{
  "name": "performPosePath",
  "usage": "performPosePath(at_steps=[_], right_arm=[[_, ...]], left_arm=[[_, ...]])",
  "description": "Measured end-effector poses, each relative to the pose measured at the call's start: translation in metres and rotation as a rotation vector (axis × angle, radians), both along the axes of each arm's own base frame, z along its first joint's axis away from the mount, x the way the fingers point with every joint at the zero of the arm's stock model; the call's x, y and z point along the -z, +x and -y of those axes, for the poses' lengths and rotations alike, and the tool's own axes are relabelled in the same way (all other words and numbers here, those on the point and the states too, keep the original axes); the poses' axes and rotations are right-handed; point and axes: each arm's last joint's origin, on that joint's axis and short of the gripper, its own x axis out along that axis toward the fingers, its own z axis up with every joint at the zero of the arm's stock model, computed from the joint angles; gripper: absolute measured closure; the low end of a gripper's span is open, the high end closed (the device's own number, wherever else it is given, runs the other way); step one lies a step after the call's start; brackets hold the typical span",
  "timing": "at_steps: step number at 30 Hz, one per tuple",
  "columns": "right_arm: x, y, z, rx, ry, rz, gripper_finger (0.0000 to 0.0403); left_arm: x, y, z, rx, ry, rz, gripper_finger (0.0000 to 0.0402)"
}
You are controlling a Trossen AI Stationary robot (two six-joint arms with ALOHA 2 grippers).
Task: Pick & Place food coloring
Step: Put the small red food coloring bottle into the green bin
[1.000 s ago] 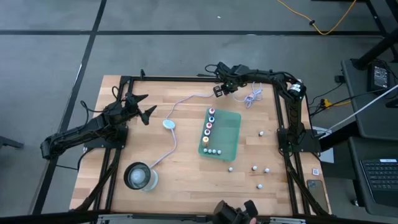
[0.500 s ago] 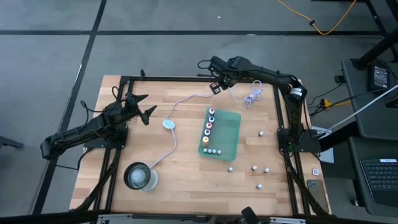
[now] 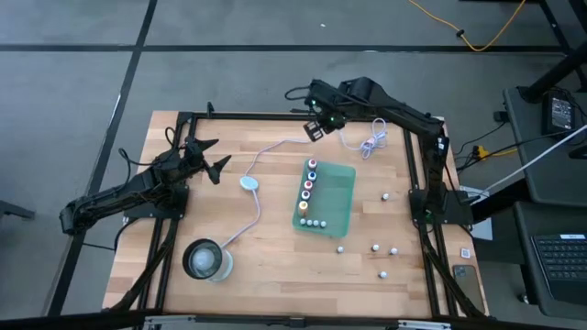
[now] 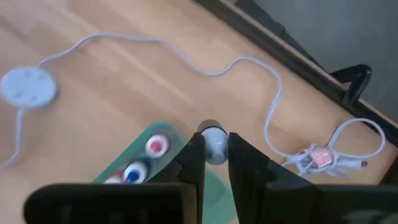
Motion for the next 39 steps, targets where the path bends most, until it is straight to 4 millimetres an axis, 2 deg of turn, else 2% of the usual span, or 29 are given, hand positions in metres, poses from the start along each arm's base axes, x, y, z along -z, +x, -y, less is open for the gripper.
performPosePath(at_steps=[8,12,20,32,39], right_arm=[[0.000,0.009,-0.055,-0.122,0.026,-0.035,0.0349],[0.007,0.014,-0.085,-0.177,0.033,-0.053,0.0349],[0.043,0.011,-0.131,-0.235,0.074,-0.066,0.0350],[0.096,-0.038,-0.194,-0.238,0.124,-0.123,0.0350],[0.135,-0.044,-0.221,-0.329,0.148,-0.085,0.0350]], left_arm=[[0.000,0.000,0.000,0.000,0.000,0.000,0.0041],[0.000,0.000,0.000,0.000,0.000,0.000,0.0041],[0.000,0.000,0.000,0.000,0.000,0.000,0.0041],[0.000,0.000,0.000,0.000,0.000,0.000,0.0041],[0.000,0.000,0.000,0.000,0.000,0.000,0.0041]])
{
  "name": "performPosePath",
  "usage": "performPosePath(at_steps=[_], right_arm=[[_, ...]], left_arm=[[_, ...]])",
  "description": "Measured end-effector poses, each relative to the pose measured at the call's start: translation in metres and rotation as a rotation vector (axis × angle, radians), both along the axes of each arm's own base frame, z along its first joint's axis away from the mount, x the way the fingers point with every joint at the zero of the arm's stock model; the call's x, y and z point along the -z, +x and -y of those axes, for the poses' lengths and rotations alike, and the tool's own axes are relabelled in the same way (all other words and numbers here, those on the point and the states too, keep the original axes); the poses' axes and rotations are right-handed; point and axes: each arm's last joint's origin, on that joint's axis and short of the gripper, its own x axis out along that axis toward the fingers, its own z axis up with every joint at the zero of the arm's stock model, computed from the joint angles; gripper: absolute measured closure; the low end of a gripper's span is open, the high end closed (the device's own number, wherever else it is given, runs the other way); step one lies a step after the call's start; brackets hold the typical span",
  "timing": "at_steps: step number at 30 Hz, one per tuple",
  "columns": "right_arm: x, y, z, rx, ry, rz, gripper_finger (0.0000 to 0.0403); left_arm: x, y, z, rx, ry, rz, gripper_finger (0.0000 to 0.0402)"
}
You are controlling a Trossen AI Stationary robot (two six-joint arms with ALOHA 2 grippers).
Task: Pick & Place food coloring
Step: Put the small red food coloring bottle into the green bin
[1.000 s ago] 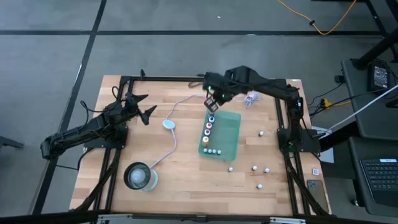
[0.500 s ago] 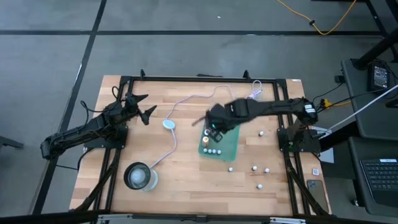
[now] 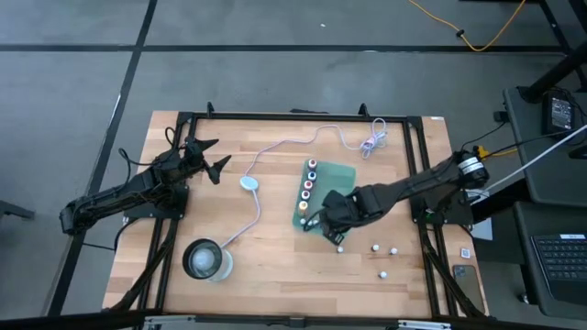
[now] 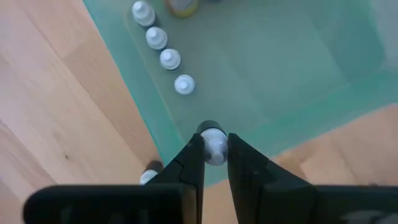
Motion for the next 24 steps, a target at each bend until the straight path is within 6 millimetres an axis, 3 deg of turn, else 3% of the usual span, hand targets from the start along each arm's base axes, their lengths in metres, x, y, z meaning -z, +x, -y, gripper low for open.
performPosePath(at_steps=[10,24], right_arm=[[0.025,0.000,-0.007,-0.037,-0.026,0.017,0.0350],[0.057,0.016,-0.014,-0.088,-0.049,-0.022,0.0350]], left_arm=[[0.000,0.000,0.000,0.000,0.000,0.000,0.0041],[0.000,0.000,0.000,0.000,0.000,0.000,0.0041]])
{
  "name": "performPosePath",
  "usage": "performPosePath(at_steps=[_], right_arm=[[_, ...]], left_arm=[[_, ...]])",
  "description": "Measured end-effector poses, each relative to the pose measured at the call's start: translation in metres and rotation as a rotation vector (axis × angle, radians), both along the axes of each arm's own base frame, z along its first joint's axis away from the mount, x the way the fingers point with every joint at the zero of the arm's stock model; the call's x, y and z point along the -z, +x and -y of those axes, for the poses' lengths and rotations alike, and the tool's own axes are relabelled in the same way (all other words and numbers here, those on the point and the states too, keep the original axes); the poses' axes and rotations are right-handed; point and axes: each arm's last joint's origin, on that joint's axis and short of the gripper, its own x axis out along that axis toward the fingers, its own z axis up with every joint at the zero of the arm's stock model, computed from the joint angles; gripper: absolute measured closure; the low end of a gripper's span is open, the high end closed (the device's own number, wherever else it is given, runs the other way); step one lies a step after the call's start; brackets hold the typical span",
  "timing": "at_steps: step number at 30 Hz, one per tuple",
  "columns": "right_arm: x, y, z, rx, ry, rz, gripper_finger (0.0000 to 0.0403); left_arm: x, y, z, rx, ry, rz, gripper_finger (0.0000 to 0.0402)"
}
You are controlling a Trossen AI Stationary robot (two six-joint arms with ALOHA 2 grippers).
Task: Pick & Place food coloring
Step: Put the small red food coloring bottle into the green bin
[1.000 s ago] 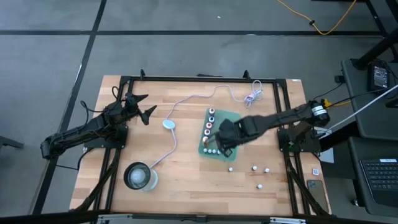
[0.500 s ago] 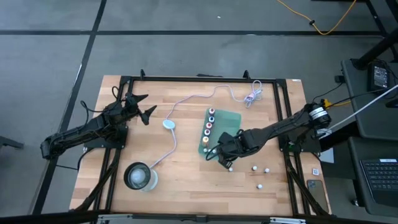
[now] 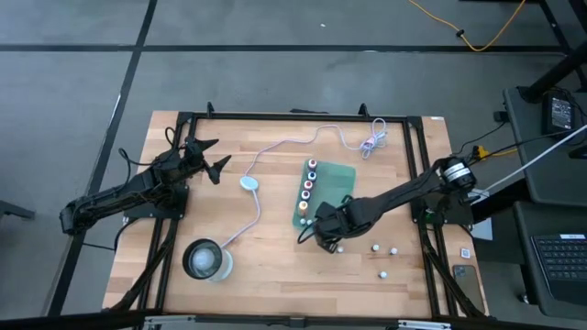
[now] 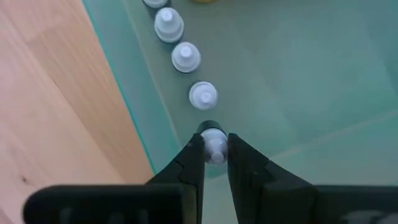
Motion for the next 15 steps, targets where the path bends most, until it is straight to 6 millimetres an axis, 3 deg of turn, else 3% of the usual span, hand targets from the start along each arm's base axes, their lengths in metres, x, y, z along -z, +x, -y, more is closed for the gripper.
performPosePath(at_steps=[15], right_arm=[[0.013,0.008,-0.003,-0.020,-0.001,0.006,0.0350]], left_arm=[[0.000,0.000,0.000,0.000,0.000,0.000,0.0041]])
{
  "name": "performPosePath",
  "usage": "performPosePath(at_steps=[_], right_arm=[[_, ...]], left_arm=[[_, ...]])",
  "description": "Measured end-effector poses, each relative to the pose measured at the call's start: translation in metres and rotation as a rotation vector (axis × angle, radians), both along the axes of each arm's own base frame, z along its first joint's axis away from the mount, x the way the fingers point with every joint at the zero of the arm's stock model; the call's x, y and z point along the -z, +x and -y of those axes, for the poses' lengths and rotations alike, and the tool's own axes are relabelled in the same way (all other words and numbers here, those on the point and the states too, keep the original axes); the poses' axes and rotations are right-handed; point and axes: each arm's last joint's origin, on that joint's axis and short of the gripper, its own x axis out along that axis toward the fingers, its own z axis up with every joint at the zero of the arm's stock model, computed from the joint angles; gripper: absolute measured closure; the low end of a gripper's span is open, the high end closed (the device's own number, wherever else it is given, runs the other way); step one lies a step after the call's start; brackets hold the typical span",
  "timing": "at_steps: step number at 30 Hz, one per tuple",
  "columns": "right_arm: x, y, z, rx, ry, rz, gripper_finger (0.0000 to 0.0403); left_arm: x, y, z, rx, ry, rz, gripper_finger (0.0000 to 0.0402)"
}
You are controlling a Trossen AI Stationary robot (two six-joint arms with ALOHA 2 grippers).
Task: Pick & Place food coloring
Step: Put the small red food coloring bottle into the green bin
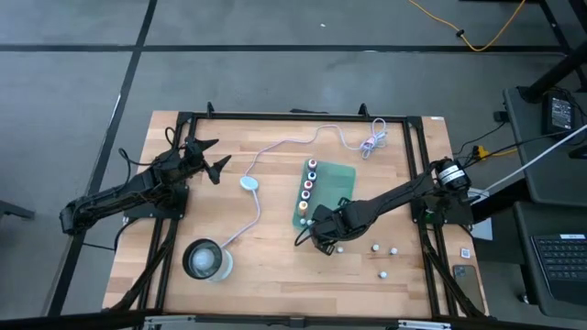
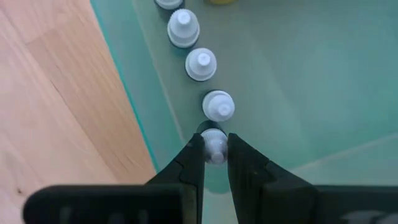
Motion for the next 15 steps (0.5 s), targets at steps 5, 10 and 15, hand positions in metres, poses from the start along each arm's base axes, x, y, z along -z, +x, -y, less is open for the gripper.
performPosePath(at_steps=[5,10,15], right_arm=[[0.0000,-0.0002,0.0000,0.001,0.000,-0.002,0.0328],[0.0001,-0.0004,0.0001,0.001,0.005,-0.005,0.0309],[0.0001,-0.0003,0.0000,0.001,0.006,-0.005,0.0313]], left_arm=[[0.0001,0.0000,0.0000,0.000,0.000,-0.001,0.0041],[0.0000,0.0000,0.0000,0.000,0.000,0.000,0.0041],[0.0000,0.0000,0.0000,0.000,0.000,0.000,0.0041]])
